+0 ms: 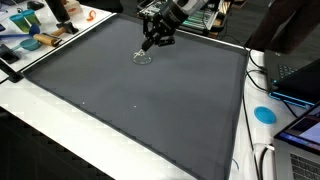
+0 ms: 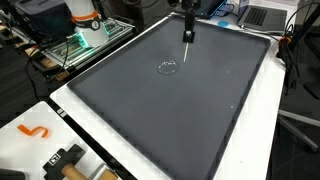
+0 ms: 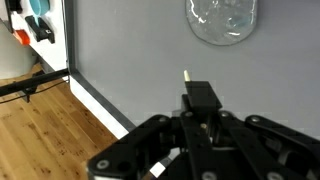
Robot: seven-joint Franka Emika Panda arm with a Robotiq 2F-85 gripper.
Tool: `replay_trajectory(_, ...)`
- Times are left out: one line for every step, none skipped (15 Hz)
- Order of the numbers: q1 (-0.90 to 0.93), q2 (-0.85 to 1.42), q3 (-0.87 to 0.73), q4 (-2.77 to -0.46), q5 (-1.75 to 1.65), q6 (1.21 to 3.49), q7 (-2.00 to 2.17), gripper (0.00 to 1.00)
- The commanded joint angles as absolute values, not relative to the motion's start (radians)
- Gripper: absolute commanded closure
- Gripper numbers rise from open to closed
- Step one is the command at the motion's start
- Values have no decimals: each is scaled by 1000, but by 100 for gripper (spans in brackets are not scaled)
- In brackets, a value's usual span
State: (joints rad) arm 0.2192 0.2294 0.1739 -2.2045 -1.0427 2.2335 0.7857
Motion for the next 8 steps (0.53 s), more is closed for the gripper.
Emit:
replay_trajectory(237, 266, 158, -2183, -1107, 2205, 827, 97)
replay_trajectory(237, 272, 157, -2180, -1116, 2202, 832, 97)
replay_trajectory(238, 279, 156, -2177, -1128, 2197, 838, 97)
replay_trajectory(237, 284, 156, -2175, -1135, 2197, 840, 97)
replay_trajectory(236, 289, 156, -2172, -1141, 2193, 841, 97)
replay_trajectory(237, 295, 156, -2169, -1148, 2191, 845, 97)
replay_trajectory(237, 299, 156, -2165, -1152, 2184, 848, 97)
replay_trajectory(237, 304, 156, -2162, -1156, 2184, 850, 97)
